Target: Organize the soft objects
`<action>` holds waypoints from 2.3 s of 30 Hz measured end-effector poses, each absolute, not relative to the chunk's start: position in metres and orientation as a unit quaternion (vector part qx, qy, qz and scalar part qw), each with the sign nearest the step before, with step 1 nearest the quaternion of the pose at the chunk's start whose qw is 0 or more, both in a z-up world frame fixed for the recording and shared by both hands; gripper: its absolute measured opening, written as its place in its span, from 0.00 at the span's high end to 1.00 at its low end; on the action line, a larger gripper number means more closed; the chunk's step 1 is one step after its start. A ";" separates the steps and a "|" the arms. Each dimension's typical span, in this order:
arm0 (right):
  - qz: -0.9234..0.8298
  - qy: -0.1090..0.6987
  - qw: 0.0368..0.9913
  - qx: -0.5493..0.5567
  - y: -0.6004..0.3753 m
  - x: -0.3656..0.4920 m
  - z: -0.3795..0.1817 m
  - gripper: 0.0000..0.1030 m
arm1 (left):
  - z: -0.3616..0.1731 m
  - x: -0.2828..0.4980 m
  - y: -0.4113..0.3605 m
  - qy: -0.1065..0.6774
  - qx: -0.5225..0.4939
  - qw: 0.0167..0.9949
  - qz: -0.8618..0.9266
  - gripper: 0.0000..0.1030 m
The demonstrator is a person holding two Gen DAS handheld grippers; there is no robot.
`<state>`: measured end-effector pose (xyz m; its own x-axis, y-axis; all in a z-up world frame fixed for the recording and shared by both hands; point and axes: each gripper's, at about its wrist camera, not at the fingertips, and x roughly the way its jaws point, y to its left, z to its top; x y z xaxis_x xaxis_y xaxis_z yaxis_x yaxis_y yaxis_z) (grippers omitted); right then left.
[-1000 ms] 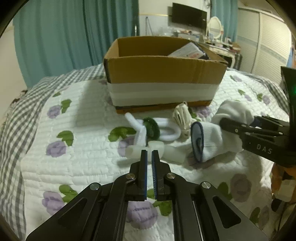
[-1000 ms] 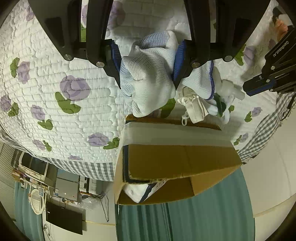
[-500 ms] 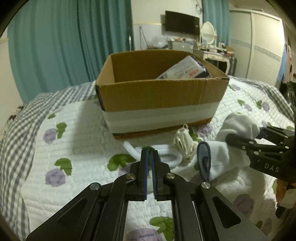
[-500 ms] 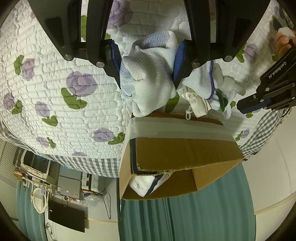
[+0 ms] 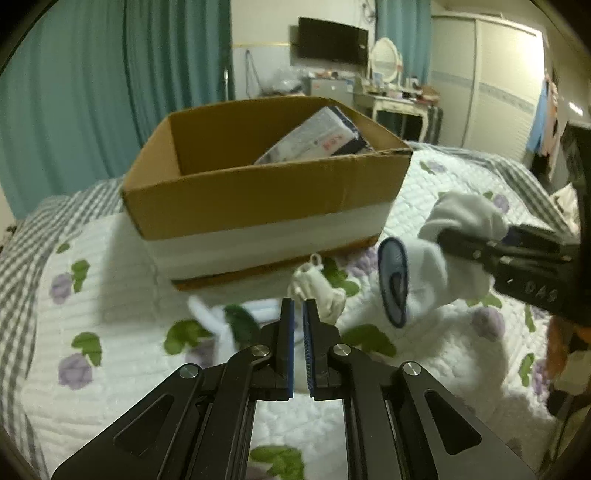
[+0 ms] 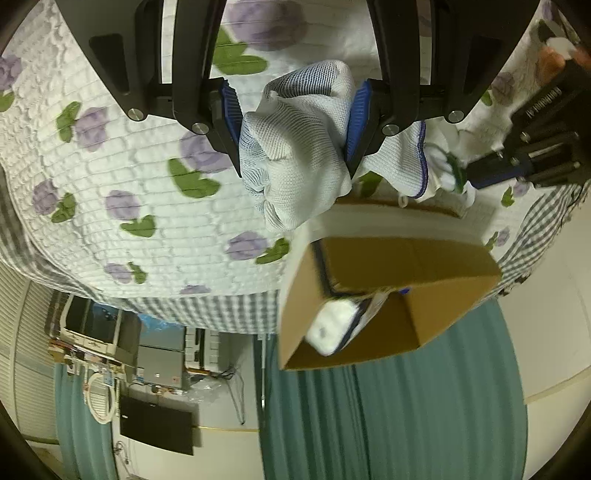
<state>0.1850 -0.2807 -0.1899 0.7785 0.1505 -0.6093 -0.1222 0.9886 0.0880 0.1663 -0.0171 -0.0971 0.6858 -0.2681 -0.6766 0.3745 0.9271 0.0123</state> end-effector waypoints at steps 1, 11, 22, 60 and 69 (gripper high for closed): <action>0.068 0.323 0.944 0.025 -0.286 0.185 -0.188 0.54 | -0.099 0.167 -0.023 0.353 0.081 0.916 -0.174 0.93; 0.051 0.317 0.946 0.041 -0.307 0.186 -0.182 0.54 | -0.118 0.192 -0.052 0.384 0.062 0.898 -0.205 0.93; 0.056 0.311 0.948 0.035 -0.303 0.180 -0.175 0.54 | -0.123 0.197 -0.046 0.396 0.044 0.899 -0.179 0.92; 0.093 0.231 0.967 -0.052 -0.185 0.224 -0.048 0.07 | -0.008 0.172 0.052 0.271 0.021 0.957 -0.104 0.46; 0.092 0.224 0.968 -0.068 -0.197 0.117 -0.019 0.05 | 0.052 0.097 0.064 0.223 0.034 0.969 -0.098 0.46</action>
